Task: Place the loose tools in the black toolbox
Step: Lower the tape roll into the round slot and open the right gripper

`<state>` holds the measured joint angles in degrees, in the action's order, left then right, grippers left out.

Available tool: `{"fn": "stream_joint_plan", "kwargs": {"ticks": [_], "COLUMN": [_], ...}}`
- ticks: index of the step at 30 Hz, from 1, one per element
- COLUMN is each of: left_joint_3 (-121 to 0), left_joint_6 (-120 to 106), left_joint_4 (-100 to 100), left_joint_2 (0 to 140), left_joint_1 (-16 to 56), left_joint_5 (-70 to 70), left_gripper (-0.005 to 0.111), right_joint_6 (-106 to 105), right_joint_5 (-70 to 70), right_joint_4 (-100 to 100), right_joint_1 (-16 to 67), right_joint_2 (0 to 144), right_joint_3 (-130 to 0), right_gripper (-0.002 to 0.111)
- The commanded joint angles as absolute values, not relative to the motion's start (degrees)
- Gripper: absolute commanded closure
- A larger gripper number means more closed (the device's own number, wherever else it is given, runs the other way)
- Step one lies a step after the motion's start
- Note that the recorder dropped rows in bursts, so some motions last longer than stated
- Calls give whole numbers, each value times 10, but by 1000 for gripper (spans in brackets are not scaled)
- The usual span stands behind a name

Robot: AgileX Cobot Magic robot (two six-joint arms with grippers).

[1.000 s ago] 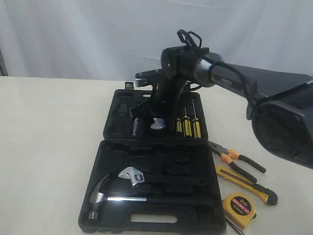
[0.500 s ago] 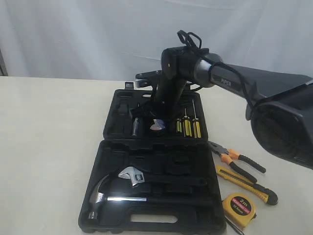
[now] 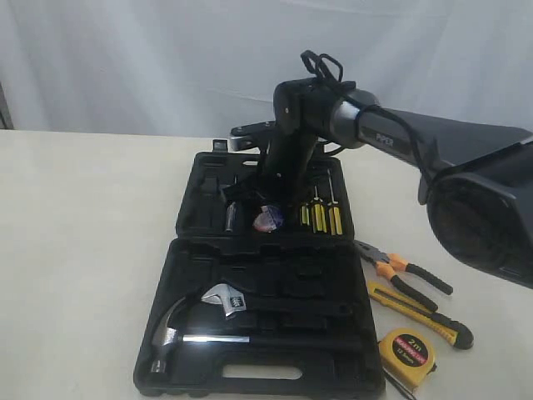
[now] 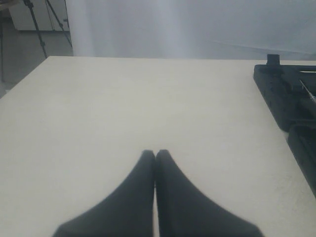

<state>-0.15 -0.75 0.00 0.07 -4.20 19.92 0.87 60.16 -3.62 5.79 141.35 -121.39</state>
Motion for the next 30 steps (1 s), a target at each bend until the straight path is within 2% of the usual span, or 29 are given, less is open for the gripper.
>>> {"fn": "stream_joint_plan", "kwargs": {"ticks": [1, 11, 14, 17, 20, 30], "left_joint_3": [0, 0, 0, 0, 0, 0], "left_joint_6": [-4, -4, -4, -4, -4, -4], "left_joint_4": [0, 0, 0, 0, 0, 0], "left_joint_2": [0, 0, 0, 0, 0, 0], "left_joint_1": [-39, -39, -39, -39, -39, -39], "left_joint_5": [196, 196, 196, 196, 196, 196], "left_gripper": [107, 107, 107, 107, 107, 107], "right_joint_6": [8, 8, 8, 8, 9, 8], "right_joint_5": [621, 617, 619, 619, 619, 612], "right_joint_4": [-19, 19, 19, 19, 15, 16], "right_joint_1": [55, 55, 55, 55, 55, 55], "right_joint_2": [1420, 1376, 1359, 1346, 1344, 1350], "right_joint_3": [-1212, -1214, -1214, -1214, -1214, -1213], "right_gripper": [32, 32, 49, 84, 108, 109]}}
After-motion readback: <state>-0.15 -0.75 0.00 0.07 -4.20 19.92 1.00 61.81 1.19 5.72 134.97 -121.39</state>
